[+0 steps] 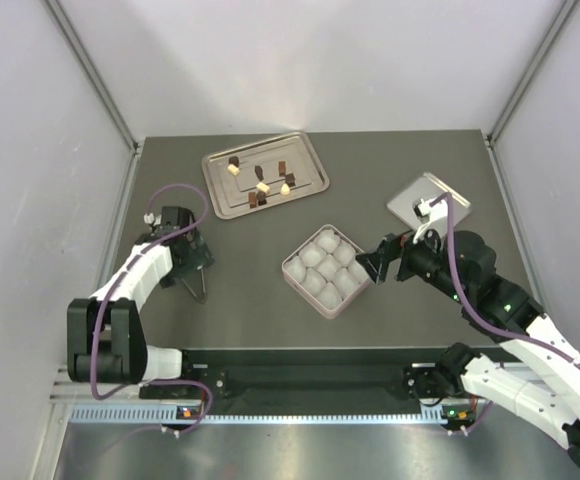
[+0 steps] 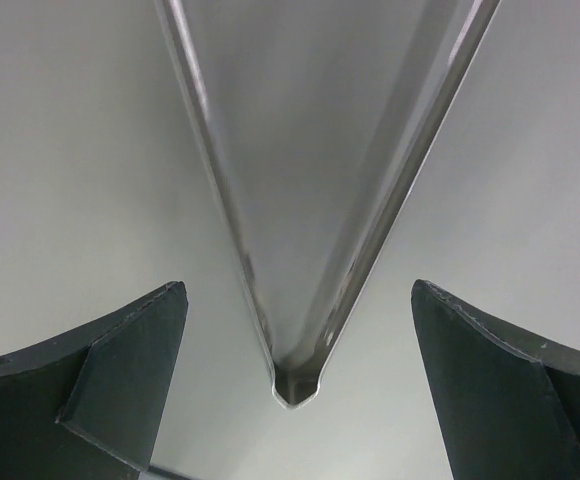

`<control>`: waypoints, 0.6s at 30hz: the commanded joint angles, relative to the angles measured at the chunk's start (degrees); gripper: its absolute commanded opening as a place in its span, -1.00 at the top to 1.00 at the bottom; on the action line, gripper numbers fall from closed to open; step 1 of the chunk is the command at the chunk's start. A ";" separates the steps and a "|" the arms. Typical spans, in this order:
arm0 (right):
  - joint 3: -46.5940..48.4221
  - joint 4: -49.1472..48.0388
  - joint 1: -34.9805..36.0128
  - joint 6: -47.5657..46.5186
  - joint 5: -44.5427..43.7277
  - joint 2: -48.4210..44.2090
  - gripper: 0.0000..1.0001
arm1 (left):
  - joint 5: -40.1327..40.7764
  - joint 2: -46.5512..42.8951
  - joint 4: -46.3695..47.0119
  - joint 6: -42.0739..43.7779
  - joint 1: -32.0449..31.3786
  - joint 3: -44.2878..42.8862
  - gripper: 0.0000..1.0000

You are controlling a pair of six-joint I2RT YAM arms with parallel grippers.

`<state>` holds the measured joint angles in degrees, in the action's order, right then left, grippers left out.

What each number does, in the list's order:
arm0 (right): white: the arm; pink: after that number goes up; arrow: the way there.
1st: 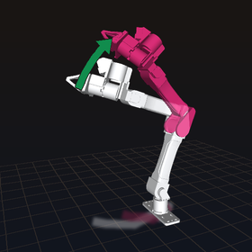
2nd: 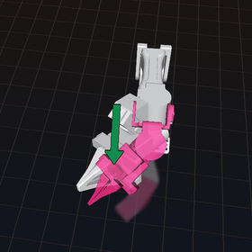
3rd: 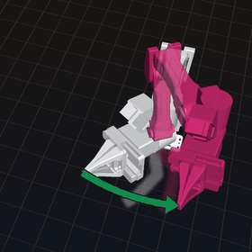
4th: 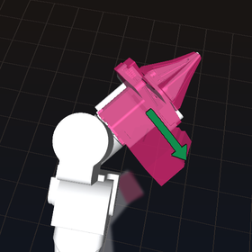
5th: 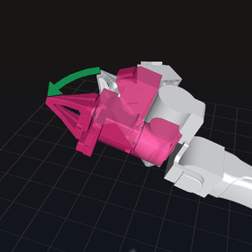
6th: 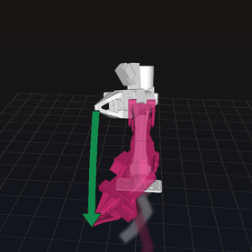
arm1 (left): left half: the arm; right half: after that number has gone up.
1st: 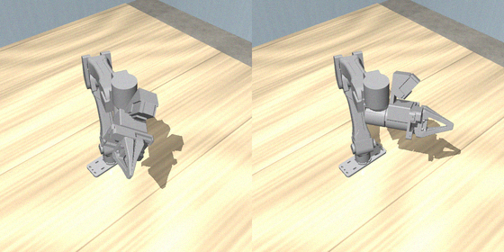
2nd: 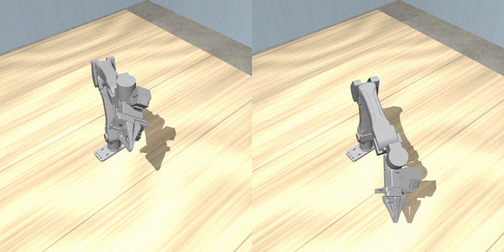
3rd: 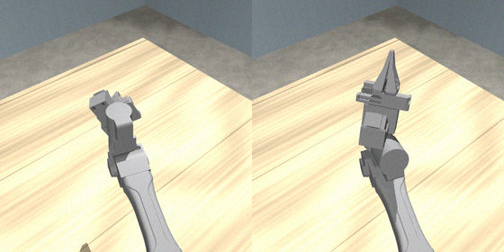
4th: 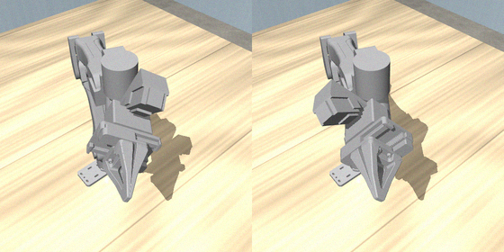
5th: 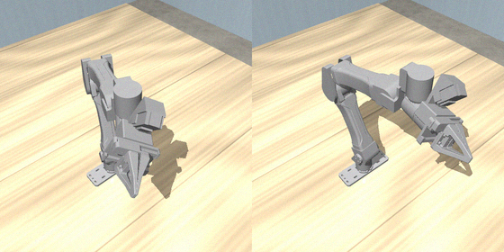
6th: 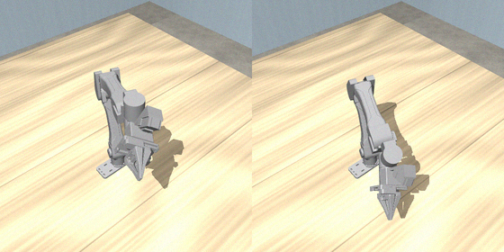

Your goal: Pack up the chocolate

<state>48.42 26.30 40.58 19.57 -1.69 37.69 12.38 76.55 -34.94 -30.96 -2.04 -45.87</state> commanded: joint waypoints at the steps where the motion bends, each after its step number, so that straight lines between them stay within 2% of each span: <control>1: 1.76 -1.34 -0.59 -0.41 0.29 0.10 -0.99 | -0.43 3.33 4.71 1.25 0.11 -2.56 -0.97; 14: 1.06 -1.70 -0.59 -0.15 -0.68 -0.87 -1.00 | 1.24 9.84 10.94 5.21 0.99 -3.18 -0.93; 18: 1.15 -1.52 -0.59 -0.06 -0.50 -1.48 -0.99 | -0.86 9.85 12.52 5.21 3.26 -1.77 -0.94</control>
<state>48.42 26.26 40.58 19.57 -1.87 37.41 12.56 86.94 -26.33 -26.65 -0.91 -47.31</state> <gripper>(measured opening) 0.996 0.969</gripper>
